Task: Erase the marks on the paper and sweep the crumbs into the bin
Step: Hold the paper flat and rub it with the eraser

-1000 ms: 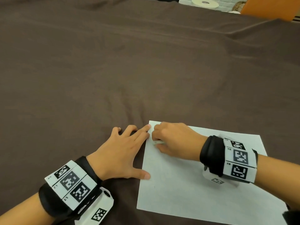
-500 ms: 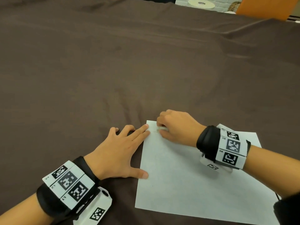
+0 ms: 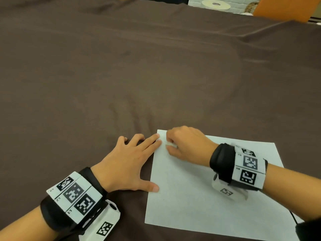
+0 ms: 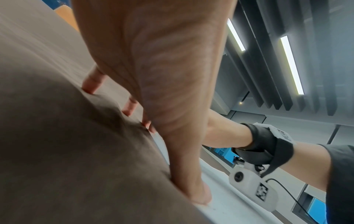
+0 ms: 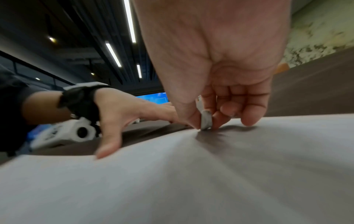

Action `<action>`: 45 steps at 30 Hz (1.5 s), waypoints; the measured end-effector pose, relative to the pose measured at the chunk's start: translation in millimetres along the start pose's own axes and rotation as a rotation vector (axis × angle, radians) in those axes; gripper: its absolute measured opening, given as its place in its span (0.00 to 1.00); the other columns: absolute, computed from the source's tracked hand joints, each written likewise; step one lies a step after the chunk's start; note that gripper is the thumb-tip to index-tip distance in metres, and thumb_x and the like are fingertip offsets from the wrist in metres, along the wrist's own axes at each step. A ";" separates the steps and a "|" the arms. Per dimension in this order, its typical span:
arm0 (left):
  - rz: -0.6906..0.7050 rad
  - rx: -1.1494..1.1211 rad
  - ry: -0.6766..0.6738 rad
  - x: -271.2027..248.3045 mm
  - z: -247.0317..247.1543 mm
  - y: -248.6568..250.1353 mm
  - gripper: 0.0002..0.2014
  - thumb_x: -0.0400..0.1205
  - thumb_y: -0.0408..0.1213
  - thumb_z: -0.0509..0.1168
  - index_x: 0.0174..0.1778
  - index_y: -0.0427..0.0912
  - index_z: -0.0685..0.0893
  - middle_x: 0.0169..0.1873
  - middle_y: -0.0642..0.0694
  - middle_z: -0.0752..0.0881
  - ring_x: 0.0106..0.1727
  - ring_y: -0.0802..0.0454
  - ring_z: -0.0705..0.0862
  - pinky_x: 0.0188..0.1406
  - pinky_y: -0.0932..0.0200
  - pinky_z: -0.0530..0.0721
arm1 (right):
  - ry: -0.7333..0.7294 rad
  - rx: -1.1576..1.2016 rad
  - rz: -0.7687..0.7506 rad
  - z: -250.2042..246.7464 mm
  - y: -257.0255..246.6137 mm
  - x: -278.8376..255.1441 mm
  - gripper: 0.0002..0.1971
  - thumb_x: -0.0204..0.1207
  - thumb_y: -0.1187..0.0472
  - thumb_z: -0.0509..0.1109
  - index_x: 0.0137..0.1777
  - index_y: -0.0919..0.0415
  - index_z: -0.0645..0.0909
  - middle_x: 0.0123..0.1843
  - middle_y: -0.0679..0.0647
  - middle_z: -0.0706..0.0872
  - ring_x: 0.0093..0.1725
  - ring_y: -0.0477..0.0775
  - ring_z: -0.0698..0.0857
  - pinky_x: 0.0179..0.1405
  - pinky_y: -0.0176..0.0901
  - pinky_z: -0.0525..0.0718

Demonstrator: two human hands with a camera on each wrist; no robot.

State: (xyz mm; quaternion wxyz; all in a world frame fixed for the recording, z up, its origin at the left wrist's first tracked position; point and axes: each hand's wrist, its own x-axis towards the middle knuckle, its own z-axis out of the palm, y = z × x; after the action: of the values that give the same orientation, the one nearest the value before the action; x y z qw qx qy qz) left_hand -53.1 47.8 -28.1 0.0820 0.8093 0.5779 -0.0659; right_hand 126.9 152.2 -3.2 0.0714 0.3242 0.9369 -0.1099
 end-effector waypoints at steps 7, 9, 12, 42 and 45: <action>0.020 0.023 0.107 -1.4 5.7 -0.2 0.57 0.67 0.85 0.48 0.82 0.44 0.69 0.80 0.51 0.70 0.66 0.45 0.78 0.51 0.41 0.83 | 0.007 0.053 0.013 6.5 -0.3 -1.2 0.07 0.79 0.56 0.61 0.43 0.59 0.70 0.43 0.52 0.79 0.39 0.59 0.77 0.36 0.47 0.72; 0.018 0.022 0.099 -1.6 4.8 0.2 0.57 0.67 0.85 0.49 0.82 0.44 0.68 0.80 0.51 0.69 0.66 0.45 0.77 0.52 0.40 0.83 | 0.041 0.071 0.063 2.3 8.6 3.5 0.08 0.78 0.56 0.62 0.44 0.61 0.73 0.44 0.55 0.82 0.41 0.61 0.79 0.38 0.49 0.77; -0.004 -0.009 0.031 -1.3 4.8 -1.0 0.58 0.66 0.85 0.49 0.85 0.46 0.61 0.84 0.53 0.63 0.72 0.45 0.72 0.60 0.37 0.79 | 0.114 0.094 0.110 -0.9 19.8 6.8 0.08 0.77 0.58 0.61 0.43 0.63 0.75 0.44 0.57 0.83 0.40 0.61 0.80 0.38 0.50 0.79; -0.003 -0.001 -0.007 -0.4 3.1 -1.0 0.59 0.65 0.85 0.49 0.87 0.50 0.53 0.86 0.56 0.53 0.76 0.49 0.65 0.66 0.41 0.72 | -0.026 0.102 -0.041 8.3 -1.1 -15.9 0.07 0.78 0.58 0.62 0.44 0.62 0.75 0.45 0.55 0.80 0.41 0.60 0.78 0.41 0.51 0.78; -0.022 -0.007 0.017 -1.4 2.4 -0.5 0.58 0.66 0.85 0.49 0.85 0.47 0.62 0.83 0.54 0.63 0.72 0.46 0.72 0.59 0.40 0.79 | -0.015 0.099 -0.003 3.9 5.6 -11.5 0.08 0.77 0.58 0.63 0.44 0.64 0.76 0.44 0.56 0.81 0.41 0.61 0.79 0.39 0.50 0.78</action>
State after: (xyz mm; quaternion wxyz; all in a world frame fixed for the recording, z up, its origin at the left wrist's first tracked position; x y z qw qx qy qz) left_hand -54.0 46.2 -30.2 0.0793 0.8032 0.5875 -0.0580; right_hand 139.6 148.7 -5.4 0.0622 0.3252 0.9301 -0.1587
